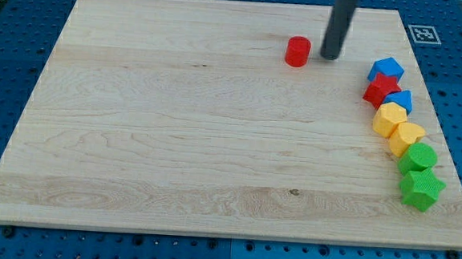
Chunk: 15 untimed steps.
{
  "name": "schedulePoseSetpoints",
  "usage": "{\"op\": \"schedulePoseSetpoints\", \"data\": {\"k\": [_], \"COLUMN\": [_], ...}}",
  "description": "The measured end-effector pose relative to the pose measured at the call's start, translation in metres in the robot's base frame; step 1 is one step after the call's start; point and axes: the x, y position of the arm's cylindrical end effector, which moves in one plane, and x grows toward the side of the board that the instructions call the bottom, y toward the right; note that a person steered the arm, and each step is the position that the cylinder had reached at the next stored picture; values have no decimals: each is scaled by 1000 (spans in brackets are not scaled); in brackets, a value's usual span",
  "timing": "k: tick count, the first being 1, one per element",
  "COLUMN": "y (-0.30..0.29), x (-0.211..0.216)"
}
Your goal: Separate red star from the blue cube and blue triangle
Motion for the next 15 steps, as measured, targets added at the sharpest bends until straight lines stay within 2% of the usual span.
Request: {"op": "schedulePoseSetpoints", "data": {"k": [2,3,4,8,10,13,15], "y": [130,123,108,54,53,-36,-70], "x": [9,53,75,77,112,93,97]}}
